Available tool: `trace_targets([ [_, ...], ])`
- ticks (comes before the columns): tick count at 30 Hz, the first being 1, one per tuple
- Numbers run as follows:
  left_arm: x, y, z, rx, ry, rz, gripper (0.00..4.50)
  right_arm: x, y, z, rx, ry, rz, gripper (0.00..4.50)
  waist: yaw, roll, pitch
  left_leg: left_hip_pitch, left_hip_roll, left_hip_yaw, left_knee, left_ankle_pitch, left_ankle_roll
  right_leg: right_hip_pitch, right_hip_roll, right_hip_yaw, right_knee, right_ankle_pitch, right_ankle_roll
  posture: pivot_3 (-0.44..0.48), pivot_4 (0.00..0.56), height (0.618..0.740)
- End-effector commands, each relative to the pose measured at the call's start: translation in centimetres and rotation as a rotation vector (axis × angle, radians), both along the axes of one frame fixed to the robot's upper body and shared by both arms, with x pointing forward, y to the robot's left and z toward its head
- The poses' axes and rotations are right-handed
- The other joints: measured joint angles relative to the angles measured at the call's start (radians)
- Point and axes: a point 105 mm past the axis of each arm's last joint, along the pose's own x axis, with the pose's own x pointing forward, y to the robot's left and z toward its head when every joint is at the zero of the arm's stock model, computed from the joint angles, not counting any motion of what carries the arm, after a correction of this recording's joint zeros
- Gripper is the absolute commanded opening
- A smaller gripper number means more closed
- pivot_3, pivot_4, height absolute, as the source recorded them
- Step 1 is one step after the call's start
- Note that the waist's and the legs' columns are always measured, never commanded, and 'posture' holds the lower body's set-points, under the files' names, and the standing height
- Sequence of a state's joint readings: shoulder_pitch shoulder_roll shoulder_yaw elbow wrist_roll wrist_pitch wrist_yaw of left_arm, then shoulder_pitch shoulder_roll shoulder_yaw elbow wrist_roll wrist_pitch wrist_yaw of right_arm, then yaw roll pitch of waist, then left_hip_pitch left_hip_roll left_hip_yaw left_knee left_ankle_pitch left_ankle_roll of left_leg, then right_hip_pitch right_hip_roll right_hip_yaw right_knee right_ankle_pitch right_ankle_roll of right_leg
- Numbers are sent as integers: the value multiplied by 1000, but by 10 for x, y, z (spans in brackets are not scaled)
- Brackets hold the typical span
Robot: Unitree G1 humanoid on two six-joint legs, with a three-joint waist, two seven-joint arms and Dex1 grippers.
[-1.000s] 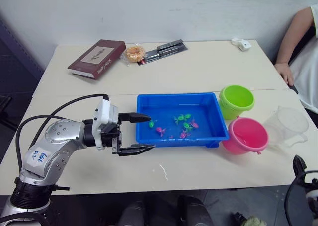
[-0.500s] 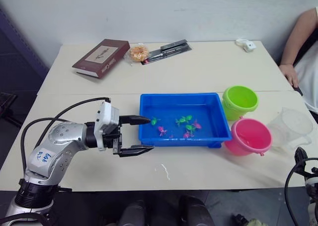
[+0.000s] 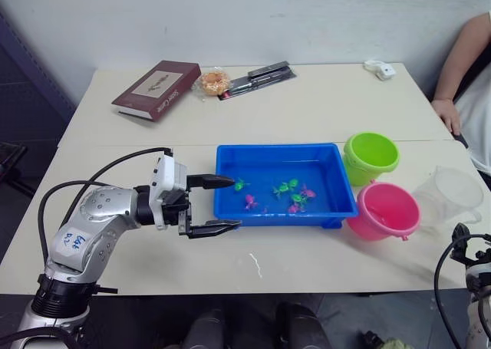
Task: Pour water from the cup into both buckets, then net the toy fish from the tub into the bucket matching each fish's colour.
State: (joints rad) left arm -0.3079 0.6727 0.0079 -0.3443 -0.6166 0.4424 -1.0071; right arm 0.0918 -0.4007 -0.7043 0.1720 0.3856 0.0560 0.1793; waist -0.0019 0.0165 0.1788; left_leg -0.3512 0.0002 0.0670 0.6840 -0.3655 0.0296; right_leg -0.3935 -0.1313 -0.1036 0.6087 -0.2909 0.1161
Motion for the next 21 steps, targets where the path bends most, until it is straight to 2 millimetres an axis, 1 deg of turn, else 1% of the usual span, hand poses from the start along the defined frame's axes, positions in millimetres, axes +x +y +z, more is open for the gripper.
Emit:
trace_targets([
  [1, 0, -2, 5, 6, -48, -8, 4476, -5, -12, 14, -61, -30, -51, 4500, 1, 0, 0, 0, 0, 0, 0, 0, 0, 0, 0, 0, 0, 0, 0, 0, 150, 740],
  [4, 4, 1, 6, 10, -55, 5, 4476, -4, -13, 15, -46, -60, -46, 4500, 0, 0, 0, 0, 0, 0, 0, 0, 0, 0, 0, 0, 0, 0, 0, 0, 150, 740],
  [9, 3, 2, 7, 6, -48, 9, 4476, -6, -19, 11, -9, -104, -126, 4500, 0, 0, 0, 0, 0, 0, 0, 0, 0, 0, 0, 0, 0, 0, 0, 0, 150, 740],
  [11, 4, 1, 7, 10, -53, 18, 4476, -4, -21, 9, -20, -94, -138, 4500, 0, 0, 0, 0, 0, 0, 0, 0, 0, 0, 0, 0, 0, 0, 0, 0, 150, 740],
  [14, 6, 0, 9, -9, -53, 35, 4476, 1, -25, 6, 17, -110, -155, 4500, -1, 0, 0, 0, 0, 0, 0, 0, 0, 0, 0, 0, 0, 0, 0, 0, 150, 740],
  [18, 3, -2, 8, -8, -45, 28, 4476, 13, -27, 8, 52, -147, -129, 4500, -2, 0, 0, 0, 0, 0, 0, 0, 0, 0, 0, 0, 0, 0, 0, 0, 150, 740],
  [21, 3, -3, 8, -7, -45, 27, 4476, 18, -31, 9, 55, -151, -127, 4500, -2, 0, 0, 0, 0, 0, 0, 0, 0, 0, 0, 0, 0, 0, 0, 0, 150, 740],
])
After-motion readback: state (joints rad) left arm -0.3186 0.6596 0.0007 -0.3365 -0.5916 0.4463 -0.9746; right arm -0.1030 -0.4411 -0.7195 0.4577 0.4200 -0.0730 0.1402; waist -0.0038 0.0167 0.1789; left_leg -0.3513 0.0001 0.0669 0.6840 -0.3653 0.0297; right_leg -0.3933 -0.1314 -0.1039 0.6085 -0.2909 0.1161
